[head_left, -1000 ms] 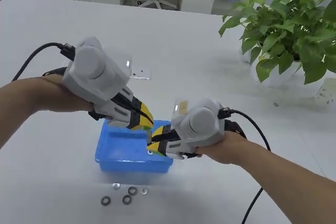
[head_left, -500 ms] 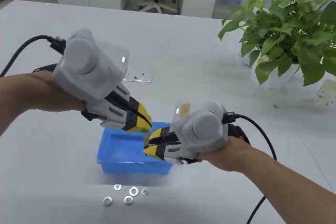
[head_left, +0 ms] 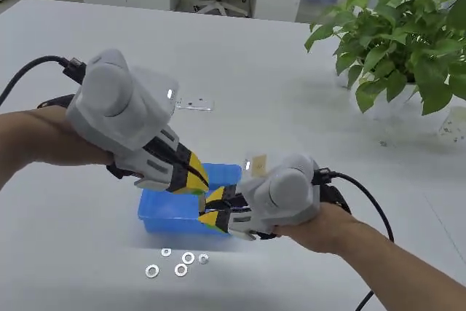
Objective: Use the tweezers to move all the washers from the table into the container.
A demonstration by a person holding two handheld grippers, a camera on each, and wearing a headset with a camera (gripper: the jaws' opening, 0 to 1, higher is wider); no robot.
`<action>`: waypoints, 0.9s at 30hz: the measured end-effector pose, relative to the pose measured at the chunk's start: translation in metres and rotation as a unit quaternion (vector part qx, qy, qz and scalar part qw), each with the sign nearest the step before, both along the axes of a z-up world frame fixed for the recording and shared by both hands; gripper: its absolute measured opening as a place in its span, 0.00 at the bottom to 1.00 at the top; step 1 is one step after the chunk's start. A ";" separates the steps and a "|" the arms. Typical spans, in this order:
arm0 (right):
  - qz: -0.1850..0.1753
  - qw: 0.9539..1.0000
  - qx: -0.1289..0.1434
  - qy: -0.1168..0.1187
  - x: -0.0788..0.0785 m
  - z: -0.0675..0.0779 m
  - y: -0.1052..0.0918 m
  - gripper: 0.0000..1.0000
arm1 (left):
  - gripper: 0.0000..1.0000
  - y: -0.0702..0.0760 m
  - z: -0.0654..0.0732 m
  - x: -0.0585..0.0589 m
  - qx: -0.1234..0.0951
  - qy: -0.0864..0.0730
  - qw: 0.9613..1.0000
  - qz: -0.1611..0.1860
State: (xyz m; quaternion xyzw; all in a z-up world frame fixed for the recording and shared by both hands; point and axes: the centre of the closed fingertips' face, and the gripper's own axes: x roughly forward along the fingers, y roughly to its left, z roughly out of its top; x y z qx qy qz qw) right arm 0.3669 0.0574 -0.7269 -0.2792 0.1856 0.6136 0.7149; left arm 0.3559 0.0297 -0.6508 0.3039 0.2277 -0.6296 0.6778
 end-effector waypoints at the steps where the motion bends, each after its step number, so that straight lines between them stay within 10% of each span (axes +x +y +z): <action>1: 0.000 1.000 0.001 0.000 -0.001 0.000 0.000 0.11 | 0.05 0.000 -0.001 -0.001 0.000 0.000 1.000 0.000; 27: -0.005 1.000 -0.009 0.009 -0.030 -0.040 -0.002 0.11 | 0.05 0.000 -0.041 -0.030 0.013 0.017 1.000 -0.009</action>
